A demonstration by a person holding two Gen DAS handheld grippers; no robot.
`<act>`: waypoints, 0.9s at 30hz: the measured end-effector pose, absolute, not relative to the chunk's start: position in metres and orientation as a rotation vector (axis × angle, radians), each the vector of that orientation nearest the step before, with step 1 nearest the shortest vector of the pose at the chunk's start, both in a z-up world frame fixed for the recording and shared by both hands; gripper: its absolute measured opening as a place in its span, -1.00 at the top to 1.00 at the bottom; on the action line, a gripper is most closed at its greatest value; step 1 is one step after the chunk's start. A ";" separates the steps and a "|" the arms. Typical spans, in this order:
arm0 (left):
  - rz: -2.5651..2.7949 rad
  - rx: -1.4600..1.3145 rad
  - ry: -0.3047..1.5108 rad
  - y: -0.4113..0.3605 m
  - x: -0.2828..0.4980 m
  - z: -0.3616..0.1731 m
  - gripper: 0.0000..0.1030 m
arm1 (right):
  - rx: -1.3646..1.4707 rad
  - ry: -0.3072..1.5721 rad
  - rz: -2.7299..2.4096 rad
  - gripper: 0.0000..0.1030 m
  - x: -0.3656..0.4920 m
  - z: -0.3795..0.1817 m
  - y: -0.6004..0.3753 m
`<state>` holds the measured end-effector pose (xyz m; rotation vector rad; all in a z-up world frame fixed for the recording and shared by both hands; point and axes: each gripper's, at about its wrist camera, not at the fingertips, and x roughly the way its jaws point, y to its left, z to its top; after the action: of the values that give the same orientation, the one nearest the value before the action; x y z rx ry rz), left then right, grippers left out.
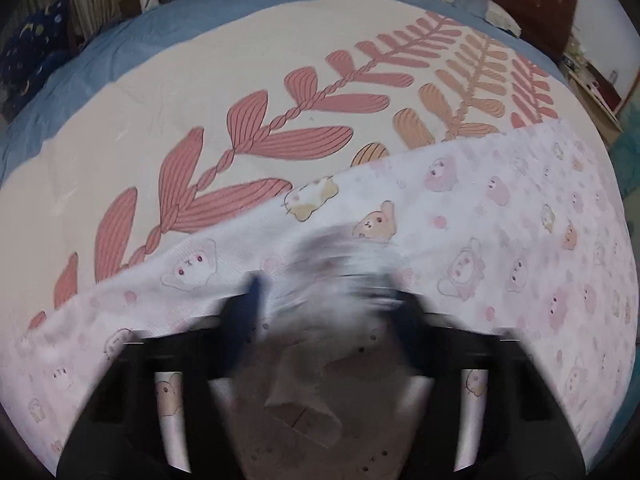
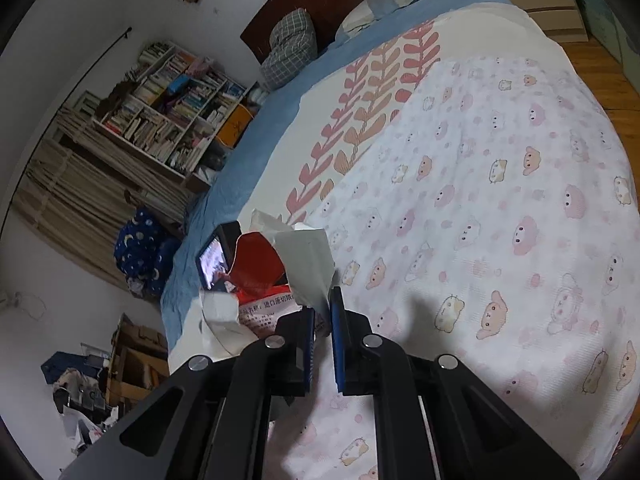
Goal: Collect trash
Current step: 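Grasp the crumpled white paper with the left gripper, then carry the paper box and crumpled paper to the red basket and release both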
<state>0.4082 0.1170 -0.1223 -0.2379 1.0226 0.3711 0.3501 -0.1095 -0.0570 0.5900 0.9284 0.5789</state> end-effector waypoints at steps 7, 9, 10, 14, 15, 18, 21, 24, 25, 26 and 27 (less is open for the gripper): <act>0.294 -0.158 0.897 0.088 0.370 -0.094 0.30 | 0.546 0.968 0.554 0.81 0.352 -0.063 -0.108; 0.239 -0.157 0.852 0.073 0.343 -0.075 0.31 | 0.511 0.965 0.539 0.81 0.349 -0.060 -0.111; 0.220 -0.165 0.835 0.067 0.330 -0.066 0.31 | 0.502 0.964 0.535 0.81 0.349 -0.059 -0.113; 0.164 -0.186 0.798 0.036 0.260 -0.034 0.31 | 0.452 0.984 0.516 0.81 0.342 -0.062 -0.112; 0.179 -0.184 0.812 0.032 0.244 -0.031 0.31 | 0.435 0.987 0.518 0.81 0.338 -0.062 -0.109; 0.166 -0.166 0.845 0.017 0.207 -0.024 0.31 | 0.368 0.983 0.516 0.81 0.322 -0.062 -0.101; 0.153 -0.140 0.835 0.005 0.167 -0.014 0.31 | 0.340 0.978 0.525 0.81 0.299 -0.063 -0.099; 0.151 -0.155 0.827 -0.004 0.118 -0.011 0.31 | 0.273 0.946 0.574 0.81 0.257 -0.047 -0.100; 0.144 -0.165 0.826 -0.006 0.105 -0.011 0.31 | 0.240 0.916 0.599 0.81 0.239 -0.036 -0.102; 0.142 -0.164 0.825 -0.012 0.088 -0.009 0.31 | 0.222 0.878 0.612 0.81 0.217 -0.021 -0.113; 0.134 -0.164 0.817 -0.019 0.074 -0.005 0.31 | 0.230 0.842 0.620 0.81 0.198 -0.009 -0.128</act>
<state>0.0745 -0.0186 -0.0052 -0.1640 0.8172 0.1337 0.1983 -0.1275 -0.0095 0.2297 0.8416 0.6204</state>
